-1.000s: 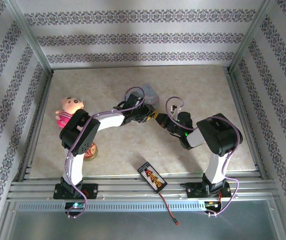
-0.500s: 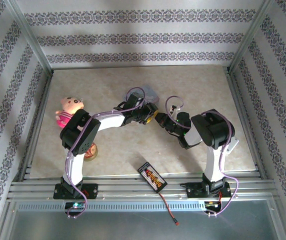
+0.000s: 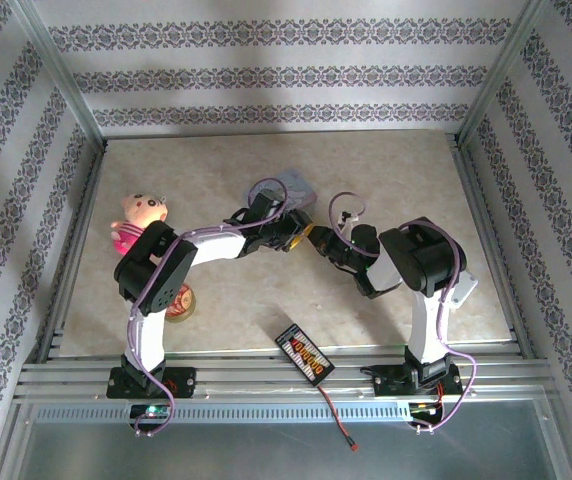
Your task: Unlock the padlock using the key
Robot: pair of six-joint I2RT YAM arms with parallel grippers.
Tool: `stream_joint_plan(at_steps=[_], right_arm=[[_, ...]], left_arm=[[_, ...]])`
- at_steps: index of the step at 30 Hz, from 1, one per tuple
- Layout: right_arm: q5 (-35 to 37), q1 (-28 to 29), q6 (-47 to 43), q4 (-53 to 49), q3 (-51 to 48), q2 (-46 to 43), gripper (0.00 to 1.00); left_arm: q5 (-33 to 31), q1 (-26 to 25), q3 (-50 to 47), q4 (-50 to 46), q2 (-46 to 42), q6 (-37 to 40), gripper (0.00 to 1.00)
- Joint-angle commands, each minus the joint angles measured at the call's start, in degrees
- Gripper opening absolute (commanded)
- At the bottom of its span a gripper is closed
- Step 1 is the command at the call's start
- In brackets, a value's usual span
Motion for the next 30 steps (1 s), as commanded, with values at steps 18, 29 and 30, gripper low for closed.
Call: stream_joint_plan(at_steps=[18, 29, 30], right_arm=[[0.33, 0.52, 0.86, 1.93, 2.26, 0.84, 0.00], [0.07, 0.61, 1.48, 1.89, 2.83, 1.31, 0.00], [-0.01, 0.61, 1.65, 1.96, 2.99, 1.43, 0.00]], left_arm=[[-11.08, -0.22, -2.79, -6.18, 1.72, -0.13, 0.41], [-11.29, -0.22, -1.51, -6.13, 2.76, 1.34, 0.32], [-11.27, -0.22, -1.60, -5.77, 2.91, 1.58, 0.34]])
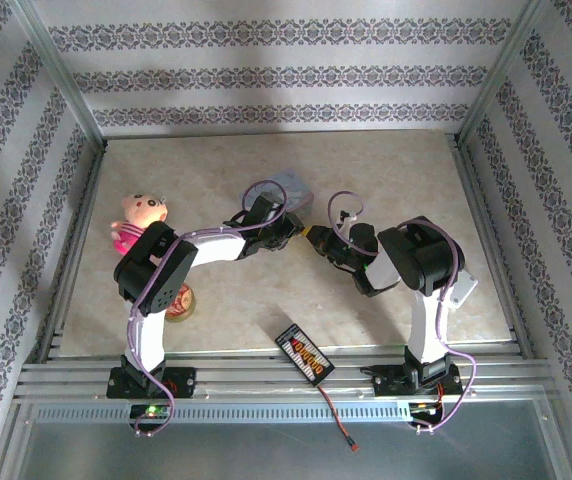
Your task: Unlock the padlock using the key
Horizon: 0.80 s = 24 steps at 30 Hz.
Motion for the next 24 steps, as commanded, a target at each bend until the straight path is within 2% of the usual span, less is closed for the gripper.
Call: stream_joint_plan(at_steps=[1, 10, 14, 16, 24], right_arm=[[0.18, 0.58, 1.04, 3.28, 1.87, 0.78, 0.00], [0.00, 0.85, 2.20, 3.93, 2.58, 0.92, 0.00], [0.08, 0.85, 2.29, 4.03, 2.27, 0.91, 0.00], [0.26, 0.85, 2.08, 4.12, 1.92, 0.94, 0.00], [1.49, 0.09, -1.22, 2.04, -0.49, -2.14, 0.13]], left_arm=[[-2.27, -0.17, -0.88, -4.57, 3.14, 0.20, 0.34], [-4.47, -0.17, -4.51, 9.79, 4.64, 1.82, 0.33], [-4.52, -0.17, -4.72, 11.71, 5.44, 1.61, 0.25], [-4.47, -0.18, -5.13, 12.00, 5.45, 1.17, 0.24], [-5.31, -0.17, -6.89, 12.42, 4.47, 0.46, 0.17]])
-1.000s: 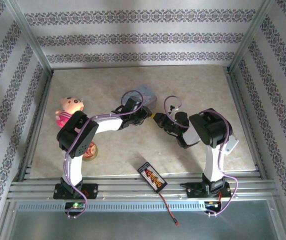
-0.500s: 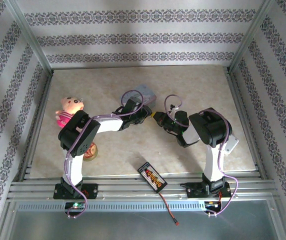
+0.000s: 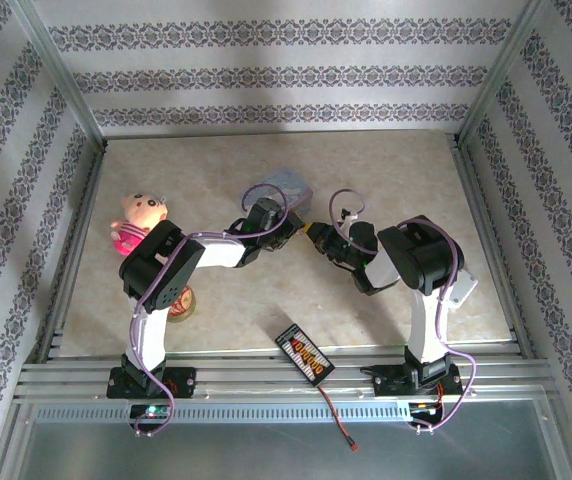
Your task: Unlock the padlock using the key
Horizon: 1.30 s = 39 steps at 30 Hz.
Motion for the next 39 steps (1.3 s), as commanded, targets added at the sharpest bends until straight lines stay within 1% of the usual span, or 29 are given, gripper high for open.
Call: stream_joint_plan(at_steps=[1, 5, 8, 10, 12, 14, 16, 18, 20, 25, 28, 30, 39], right_arm=[[0.59, -0.03, -3.22, 1.25, -1.39, -3.16, 0.15], [1.37, -0.23, -6.82, -2.74, -2.74, -6.41, 0.18], [3.10, -0.01, -11.09, -7.93, -3.88, -9.72, 0.18], [4.37, 0.38, -15.28, -12.85, -4.14, -12.61, 0.18], [6.13, 1.23, -20.63, -20.04, -3.42, -15.76, 0.18], [9.70, 2.81, -27.68, -30.87, -1.50, -19.75, 0.19], [14.80, 5.43, -36.53, -43.94, 2.03, -23.54, 0.20], [17.88, 7.45, -43.18, -51.74, 5.01, -25.79, 0.21], [18.94, 8.29, -47.74, -56.20, 6.88, -26.86, 0.21], [20.34, 9.23, -56.94, -63.47, 9.94, -27.58, 0.26], [21.30, 10.54, -61.78, -66.60, 10.80, -27.67, 0.27], [22.25, 11.30, -63.87, -67.44, 10.67, -27.64, 0.27], [26.88, 13.51, -67.88, -62.81, 9.58, -24.16, 0.32]], left_arm=[[-2.16, -0.17, -2.52, -3.15, 2.14, -1.59, 0.16], [-2.40, -0.17, -2.90, -2.79, 2.05, -2.12, 0.15], [-2.54, -0.21, -2.88, -2.76, 1.88, -2.25, 0.15], [-2.46, -0.08, -2.89, -2.81, 1.79, -2.54, 0.12], [-2.15, -0.08, -2.70, -3.09, 1.53, -2.65, 0.08], [-1.84, -0.08, -2.53, -4.14, 0.97, -2.69, 0.06], [-1.75, -0.08, -2.33, -5.59, 0.02, -2.65, 0.05], [-1.75, -0.08, -2.03, -7.74, -1.03, -2.56, 0.05], [-1.29, -0.08, -1.46, -10.21, -1.76, -2.82, 0.05], [3.84, 0.18, 1.65, -18.58, -1.56, -2.85, 0.05], [5.60, 0.27, 3.85, -24.74, -1.64, -1.09, 0.05], [6.37, 0.44, 4.89, -27.18, -1.81, -0.51, 0.05], [9.09, 0.73, 4.99, -25.69, -0.88, -2.47, 0.05]])
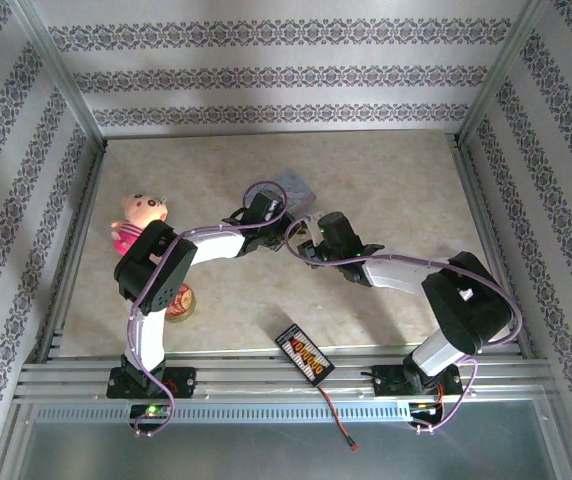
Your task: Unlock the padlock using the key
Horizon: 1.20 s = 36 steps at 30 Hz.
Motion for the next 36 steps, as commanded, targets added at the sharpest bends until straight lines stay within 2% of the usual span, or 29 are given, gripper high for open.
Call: stream_joint_plan(at_steps=[1, 10, 19, 30, 36], right_arm=[[3.57, 0.52, -3.18, 2.01, 0.38, 2.31, 0.32], [7.30, 0.99, -6.23, 4.97, 2.05, 6.29, 0.36], [7.77, 1.11, -7.95, 7.21, 2.69, 7.16, 0.36], [7.36, 1.25, -9.16, 8.44, 5.15, 10.65, 0.33], [7.76, 1.42, -9.47, 8.95, 5.99, 12.26, 0.27]], left_arm=[[2.92, 0.12, -0.86, -8.43, 1.05, -1.66, 0.05], [3.63, 0.28, -1.73, -7.51, 1.24, -2.19, 0.05], [4.26, 0.27, -2.11, -6.62, 1.57, -2.72, 0.05], [5.29, 0.26, -2.52, -5.64, 2.02, -2.98, 0.05], [5.91, 0.26, -2.50, -5.14, 1.88, -2.98, 0.05]])
